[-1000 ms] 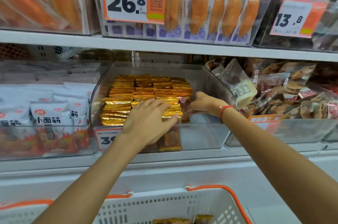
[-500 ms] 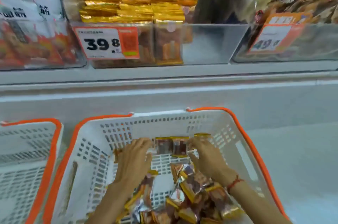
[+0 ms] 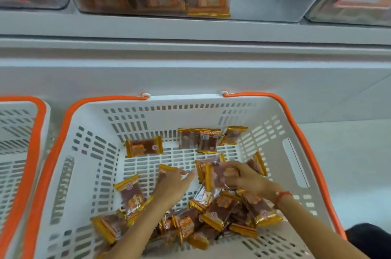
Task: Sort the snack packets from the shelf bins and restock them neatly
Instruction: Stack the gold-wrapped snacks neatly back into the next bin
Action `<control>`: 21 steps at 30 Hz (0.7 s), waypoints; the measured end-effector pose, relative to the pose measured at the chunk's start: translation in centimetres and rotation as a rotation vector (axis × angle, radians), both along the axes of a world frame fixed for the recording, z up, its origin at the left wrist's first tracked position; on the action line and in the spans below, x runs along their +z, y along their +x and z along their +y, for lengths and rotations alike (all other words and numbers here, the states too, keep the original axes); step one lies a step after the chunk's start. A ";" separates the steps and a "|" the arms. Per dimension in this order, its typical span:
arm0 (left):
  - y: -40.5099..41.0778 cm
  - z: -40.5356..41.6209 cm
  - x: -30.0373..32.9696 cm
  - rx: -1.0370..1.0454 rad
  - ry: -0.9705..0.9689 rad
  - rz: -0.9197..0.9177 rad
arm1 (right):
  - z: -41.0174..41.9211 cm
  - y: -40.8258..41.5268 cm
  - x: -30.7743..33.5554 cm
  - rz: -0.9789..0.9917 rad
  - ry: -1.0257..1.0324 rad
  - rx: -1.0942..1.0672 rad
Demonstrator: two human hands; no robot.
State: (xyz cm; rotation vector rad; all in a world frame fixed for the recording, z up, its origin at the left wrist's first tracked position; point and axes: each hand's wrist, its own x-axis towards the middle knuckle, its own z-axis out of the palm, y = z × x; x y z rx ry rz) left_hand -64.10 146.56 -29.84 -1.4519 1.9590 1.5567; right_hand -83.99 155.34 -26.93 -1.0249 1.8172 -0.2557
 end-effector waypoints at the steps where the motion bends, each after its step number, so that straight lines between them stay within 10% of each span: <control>1: -1.0 0.2 1.1 0.102 0.275 0.082 | -0.3 0.4 0.6 -0.122 -0.081 -0.098; 4: -2.3 1.0 3.4 0.488 0.493 0.389 | -1.2 1.9 1.0 -0.340 -0.252 -0.158; 8: -0.3 -0.1 3.7 0.849 0.222 0.445 | -1.2 2.7 -2.3 0.156 -0.293 0.276; 14: 3.5 -2.0 4.2 0.769 0.336 0.409 | 0.2 2.8 -4.5 0.747 -0.315 0.960; 17: 4.2 -1.6 4.2 0.762 0.358 0.401 | 0.7 1.5 -3.0 0.586 -0.268 0.649; 21: 3.6 -1.1 4.9 0.594 0.231 0.357 | -0.8 -0.5 2.2 -0.187 -0.040 0.090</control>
